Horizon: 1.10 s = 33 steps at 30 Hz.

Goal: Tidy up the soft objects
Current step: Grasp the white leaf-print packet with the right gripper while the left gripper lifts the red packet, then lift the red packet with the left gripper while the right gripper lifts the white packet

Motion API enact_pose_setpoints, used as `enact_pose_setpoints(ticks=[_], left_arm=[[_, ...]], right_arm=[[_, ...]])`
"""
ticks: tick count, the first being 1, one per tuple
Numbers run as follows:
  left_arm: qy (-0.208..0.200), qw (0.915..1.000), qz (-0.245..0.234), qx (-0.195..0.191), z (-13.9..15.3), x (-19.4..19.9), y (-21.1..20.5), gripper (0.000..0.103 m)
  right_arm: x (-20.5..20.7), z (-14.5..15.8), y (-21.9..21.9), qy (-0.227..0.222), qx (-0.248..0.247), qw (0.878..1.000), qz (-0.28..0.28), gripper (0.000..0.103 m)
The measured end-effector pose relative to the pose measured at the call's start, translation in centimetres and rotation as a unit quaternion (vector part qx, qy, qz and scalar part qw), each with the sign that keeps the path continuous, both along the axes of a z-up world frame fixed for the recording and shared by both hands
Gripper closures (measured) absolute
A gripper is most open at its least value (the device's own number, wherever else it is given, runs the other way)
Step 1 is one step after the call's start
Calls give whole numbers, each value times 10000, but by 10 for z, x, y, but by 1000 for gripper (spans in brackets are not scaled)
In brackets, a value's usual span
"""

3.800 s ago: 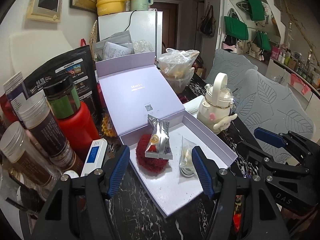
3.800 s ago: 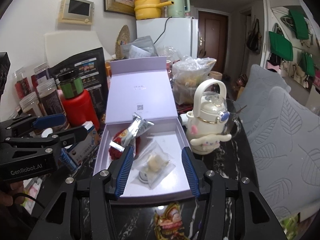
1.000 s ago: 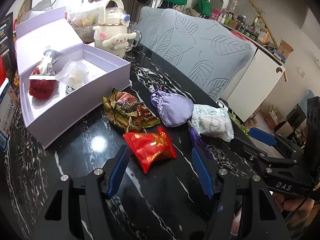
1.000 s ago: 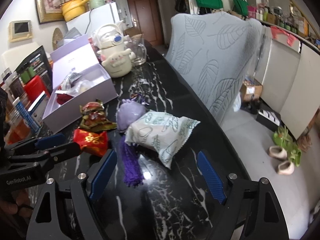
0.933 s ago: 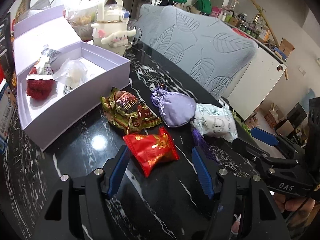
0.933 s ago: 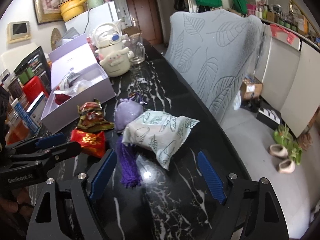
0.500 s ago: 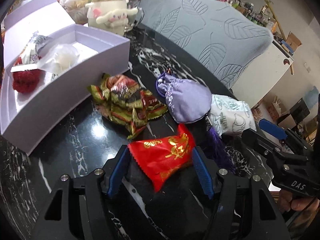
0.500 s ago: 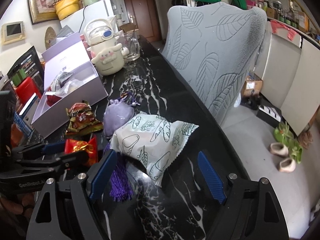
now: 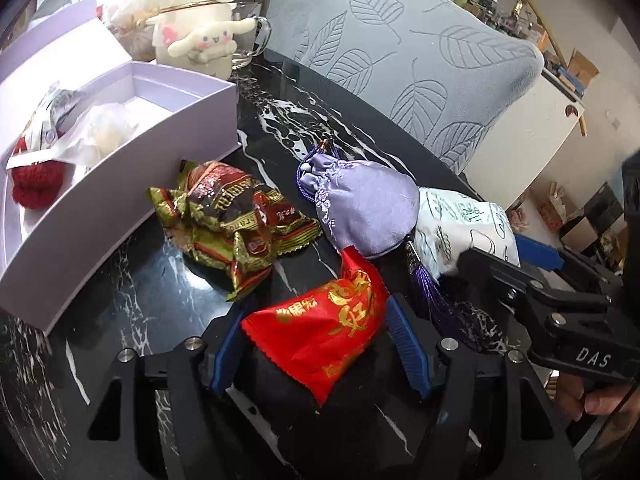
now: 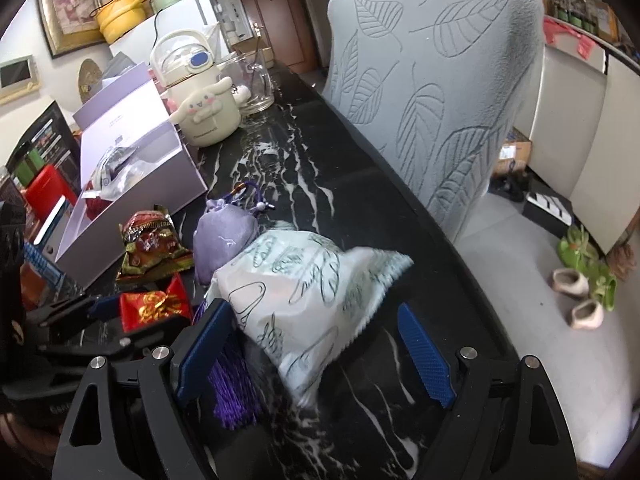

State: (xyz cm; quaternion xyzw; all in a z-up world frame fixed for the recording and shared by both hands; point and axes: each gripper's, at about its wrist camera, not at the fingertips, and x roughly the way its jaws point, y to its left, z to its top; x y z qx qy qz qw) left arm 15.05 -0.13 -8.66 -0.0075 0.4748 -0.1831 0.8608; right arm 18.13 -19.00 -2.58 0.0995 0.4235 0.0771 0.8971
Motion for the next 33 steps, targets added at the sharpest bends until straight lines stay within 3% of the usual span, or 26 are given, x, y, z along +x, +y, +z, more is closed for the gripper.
enact_pose_setpoints(ticks=[6, 8, 10, 13, 15, 24, 27, 33], left_arm=[[-120, 9999, -38, -72, 0, 1, 2, 36], [-127, 9999, -37, -91, 0, 2, 4, 36], [-134, 9998, -47, -110, 0, 0, 4, 37], [-157, 9997, -90, -144, 1, -2, 4, 41], [-158, 9997, -42, -194, 1, -3, 6, 50], [-46, 9984, 73, -556, 2, -12, 15, 66], [-115, 9986, 65, -521, 5, -19, 15, 72], [-350, 9990, 76, -278, 11, -31, 13, 73]], right_arm=[[12, -8, 3, 48, 214, 9997, 49, 18], [13, -9, 4, -21, 196, 9998, 79, 23], [12, -9, 5, -42, 287, 9995, 155, 39], [11, -10, 5, -97, 346, 9992, 158, 45], [9, -9, 5, -140, 362, 9991, 152, 46], [-5, -8, 0, -275, 281, 9992, 78, 50], [-13, -7, -6, -288, 317, 9991, 6, 51], [-29, -3, -11, -332, 291, 9990, -61, 52]])
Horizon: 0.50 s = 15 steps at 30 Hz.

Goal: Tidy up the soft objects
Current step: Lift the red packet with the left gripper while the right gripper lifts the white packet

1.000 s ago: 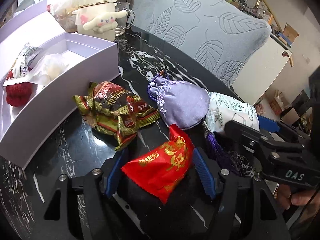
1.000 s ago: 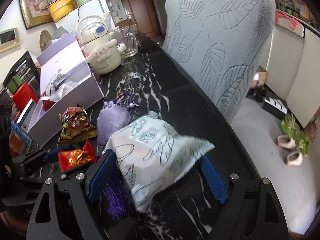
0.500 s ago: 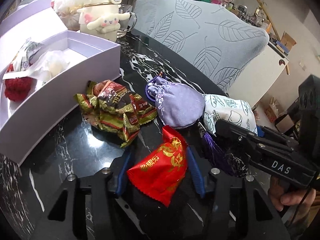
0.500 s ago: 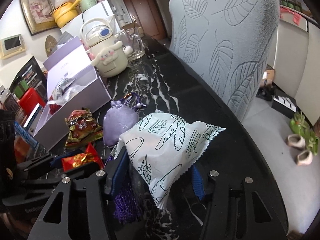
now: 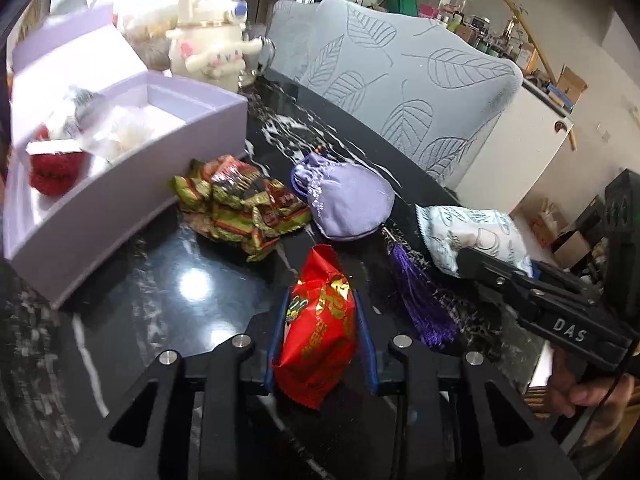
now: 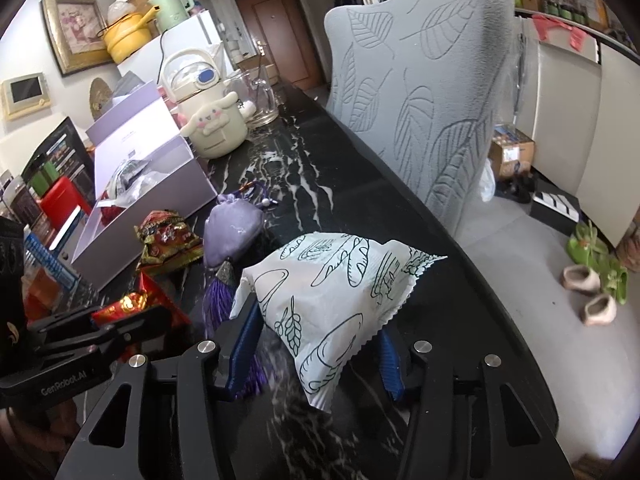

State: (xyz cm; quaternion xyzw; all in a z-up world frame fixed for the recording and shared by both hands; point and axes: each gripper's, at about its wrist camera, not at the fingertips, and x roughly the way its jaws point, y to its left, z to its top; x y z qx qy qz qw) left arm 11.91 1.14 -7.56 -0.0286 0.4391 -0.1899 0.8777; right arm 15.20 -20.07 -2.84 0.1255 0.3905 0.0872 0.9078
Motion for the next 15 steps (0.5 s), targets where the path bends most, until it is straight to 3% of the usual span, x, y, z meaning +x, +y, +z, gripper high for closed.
enact_pose_setpoints(ticks=[5, 15], left_arm=[[-289, 9991, 1, 314, 9, -19, 3, 73], [100, 9997, -14, 205, -11, -20, 8, 72]], right_arm=[[-17, 1, 0, -36, -40, 10000, 34, 52], [-32, -5, 2, -22, 106, 9999, 123, 49]])
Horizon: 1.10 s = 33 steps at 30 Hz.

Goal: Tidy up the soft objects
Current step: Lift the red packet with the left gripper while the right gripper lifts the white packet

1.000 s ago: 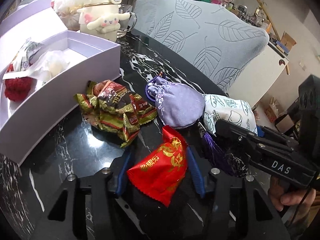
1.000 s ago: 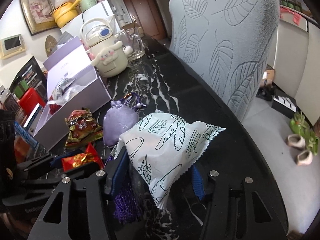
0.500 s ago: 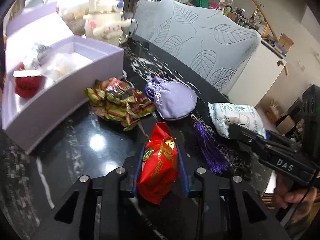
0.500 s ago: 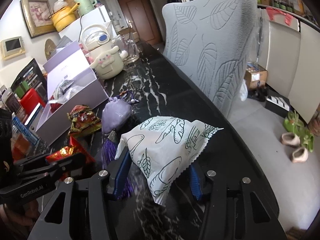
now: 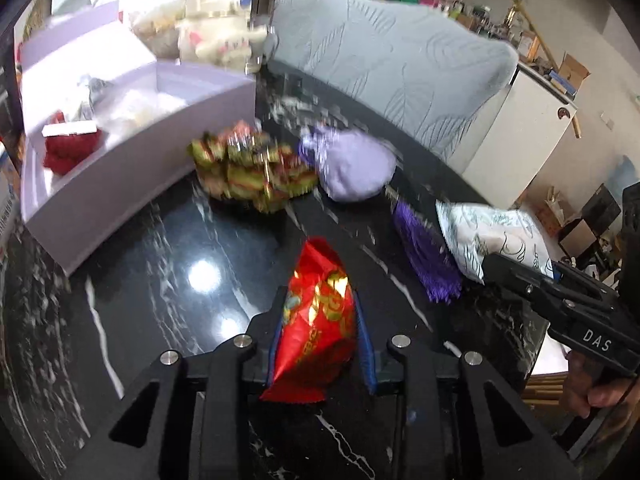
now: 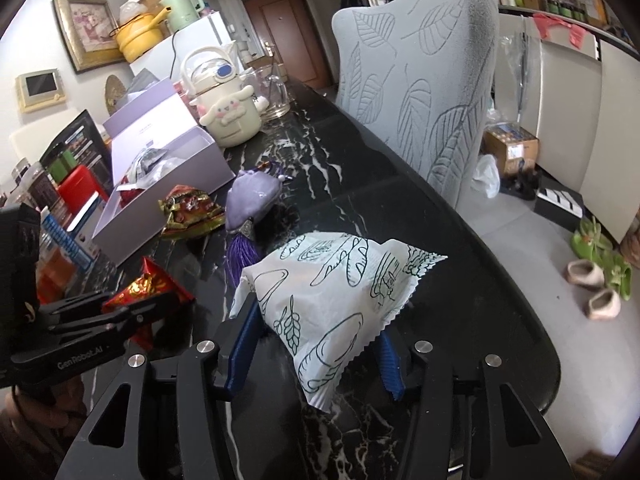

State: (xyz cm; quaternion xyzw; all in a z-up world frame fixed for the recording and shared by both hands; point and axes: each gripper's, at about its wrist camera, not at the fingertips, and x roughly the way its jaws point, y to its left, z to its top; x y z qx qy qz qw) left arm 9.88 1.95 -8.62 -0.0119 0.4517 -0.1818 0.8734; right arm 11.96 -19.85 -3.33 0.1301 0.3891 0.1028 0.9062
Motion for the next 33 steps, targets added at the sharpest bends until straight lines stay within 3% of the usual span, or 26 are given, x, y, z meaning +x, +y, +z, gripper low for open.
enact_pose_setpoints(ticks=[8, 11, 14, 25, 33], left_arm=[[-145, 9993, -60, 336, 1, -8, -9, 72], [-148, 9994, -16, 303, 1, -9, -6, 72], [-250, 9984, 18, 509, 3, -14, -7, 73], [-274, 9991, 128, 290, 7, -25, 8, 73], [-349, 9984, 369, 240, 11, -33, 22, 73]], right_arm=[[6, -3, 3, 15, -12, 10000, -7, 44], [5, -6, 3, -68, 51, 10000, 3, 50], [3, -5, 3, -86, 23, 10000, 23, 52], [-7, 7, 6, -216, -41, 9998, 15, 53], [-15, 20, 26, -408, -23, 9985, 356, 53]])
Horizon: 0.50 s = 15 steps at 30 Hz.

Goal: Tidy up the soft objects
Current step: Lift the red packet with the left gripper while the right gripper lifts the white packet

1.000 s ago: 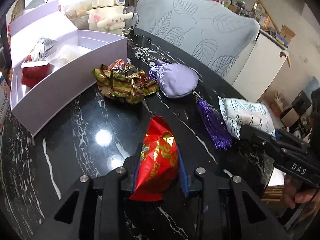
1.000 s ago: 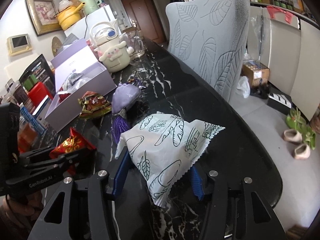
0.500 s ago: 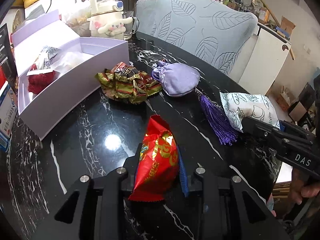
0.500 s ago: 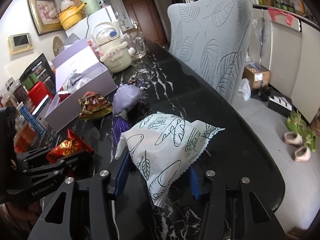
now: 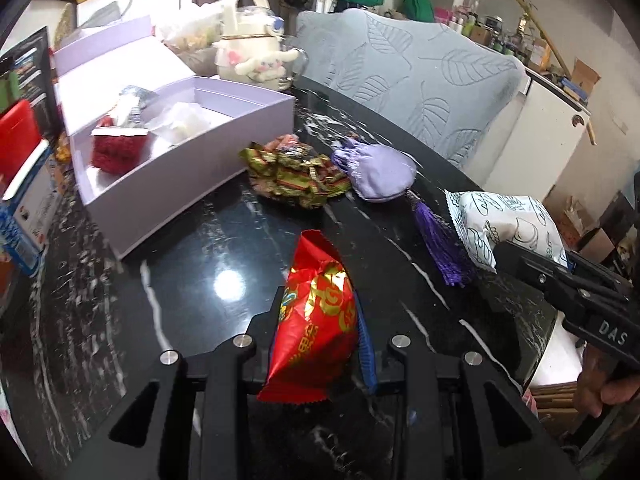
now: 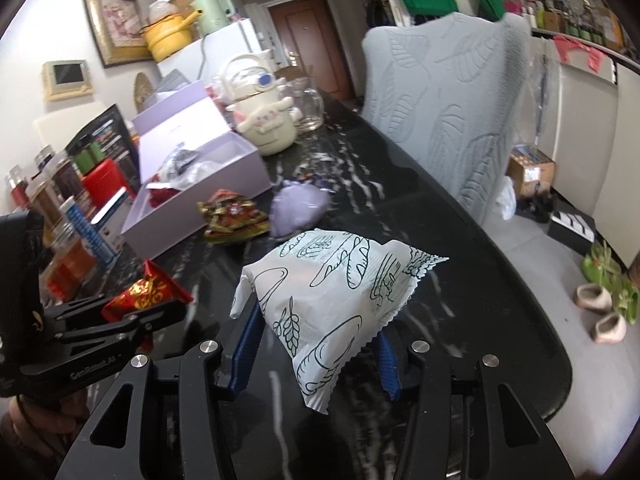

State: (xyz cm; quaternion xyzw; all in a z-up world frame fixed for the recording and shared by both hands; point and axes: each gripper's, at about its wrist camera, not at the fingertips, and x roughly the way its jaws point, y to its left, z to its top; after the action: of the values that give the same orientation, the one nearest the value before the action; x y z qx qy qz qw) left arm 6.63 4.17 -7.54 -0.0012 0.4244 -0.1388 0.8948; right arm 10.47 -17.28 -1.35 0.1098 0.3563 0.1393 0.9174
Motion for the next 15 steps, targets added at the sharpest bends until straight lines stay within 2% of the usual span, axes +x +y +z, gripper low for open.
enact_pose_setpoints(ticks=[6, 15], left_arm=[[-87, 9997, 234, 40, 5, -11, 14, 73], [-237, 9979, 603, -3, 14, -36, 38, 73]], right_arm=[[-7, 3, 19, -8, 144, 9994, 318, 53], [-22, 8, 50, -154, 107, 9965, 809, 55]])
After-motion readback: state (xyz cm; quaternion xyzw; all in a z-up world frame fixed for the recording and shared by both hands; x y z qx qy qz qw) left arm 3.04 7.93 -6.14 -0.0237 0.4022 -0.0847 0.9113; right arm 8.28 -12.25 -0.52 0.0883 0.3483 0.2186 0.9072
